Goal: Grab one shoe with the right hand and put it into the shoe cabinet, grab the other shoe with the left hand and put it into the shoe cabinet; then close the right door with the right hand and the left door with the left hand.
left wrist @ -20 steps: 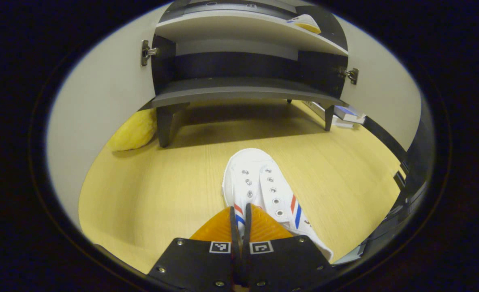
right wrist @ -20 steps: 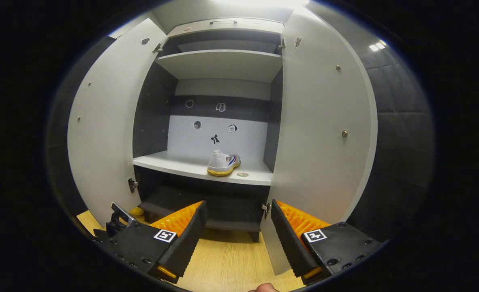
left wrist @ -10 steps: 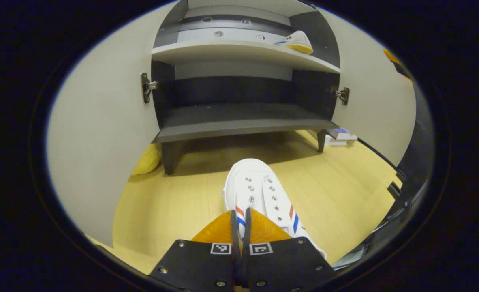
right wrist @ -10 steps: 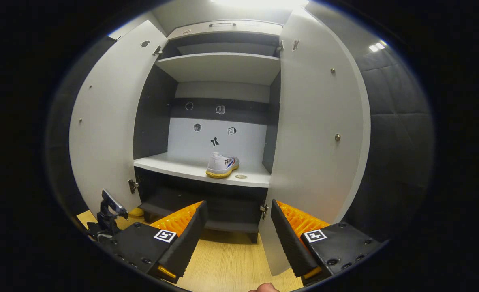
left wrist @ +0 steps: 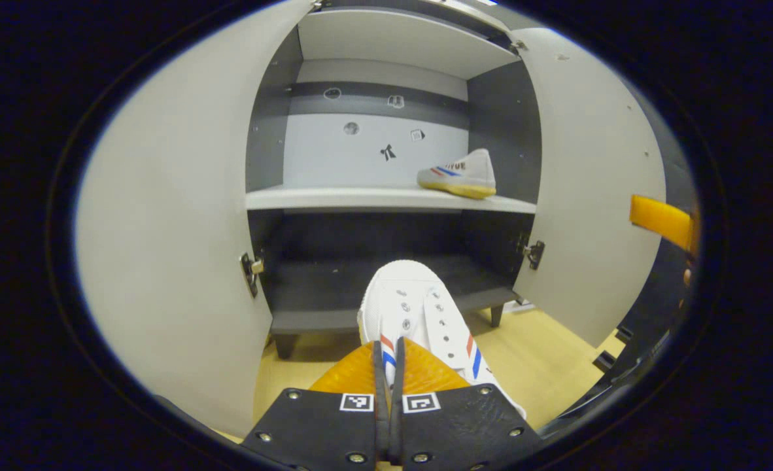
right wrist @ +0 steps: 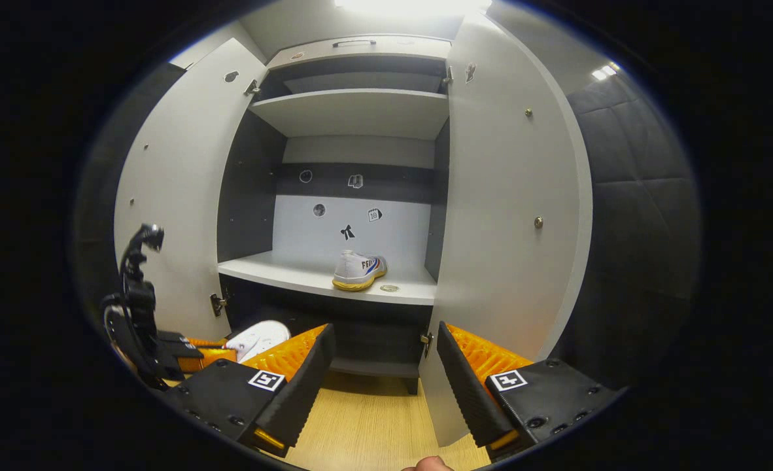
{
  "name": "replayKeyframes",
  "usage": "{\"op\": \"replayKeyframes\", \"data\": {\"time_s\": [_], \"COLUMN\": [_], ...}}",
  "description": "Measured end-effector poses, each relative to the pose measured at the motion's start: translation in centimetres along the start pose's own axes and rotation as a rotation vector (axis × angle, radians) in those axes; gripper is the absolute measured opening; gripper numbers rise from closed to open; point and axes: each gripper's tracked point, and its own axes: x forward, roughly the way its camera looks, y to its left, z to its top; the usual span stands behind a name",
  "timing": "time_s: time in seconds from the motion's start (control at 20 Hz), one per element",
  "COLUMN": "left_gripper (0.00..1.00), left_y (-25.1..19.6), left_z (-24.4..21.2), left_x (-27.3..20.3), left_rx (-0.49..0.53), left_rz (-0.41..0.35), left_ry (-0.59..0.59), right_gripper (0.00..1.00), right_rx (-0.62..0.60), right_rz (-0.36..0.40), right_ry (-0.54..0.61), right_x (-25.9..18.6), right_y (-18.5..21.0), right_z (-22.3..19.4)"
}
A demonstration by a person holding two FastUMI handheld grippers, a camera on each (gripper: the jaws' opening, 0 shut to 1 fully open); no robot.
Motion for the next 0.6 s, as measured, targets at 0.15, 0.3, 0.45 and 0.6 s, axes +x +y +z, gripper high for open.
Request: {"op": "replayKeyframes", "data": {"time_s": [0.15,0.3,0.45,0.6], "left_gripper": [0.01,0.01,0.01,0.01], "left_y": [-0.2,-0.3,-0.3,0.7], "left_z": [2.7,5.6,8.8,10.8], "left_x": [0.5,-0.4,-0.6,-1.8], "left_rx": [-0.004,-0.014,-0.004,-0.008], "left_rz": [-0.006,-0.012,-0.006,0.024], "left_ry": [-0.086,-0.149,-0.199,-0.236], "right_gripper": [0.97,0.97,0.98,0.98], "right_rx": [0.009,0.015,0.024,0.038], "right_rz": [0.007,0.013,0.014,0.017], "right_ry": [-0.004,-0.007,-0.002,0.003], "right_x": [0.0,-0.1,-0.1,0.1], "right_y": [0.0,-0.1,-0.2,-0.3], "right_z": [0.0,-0.2,-0.4,-0.8]}}
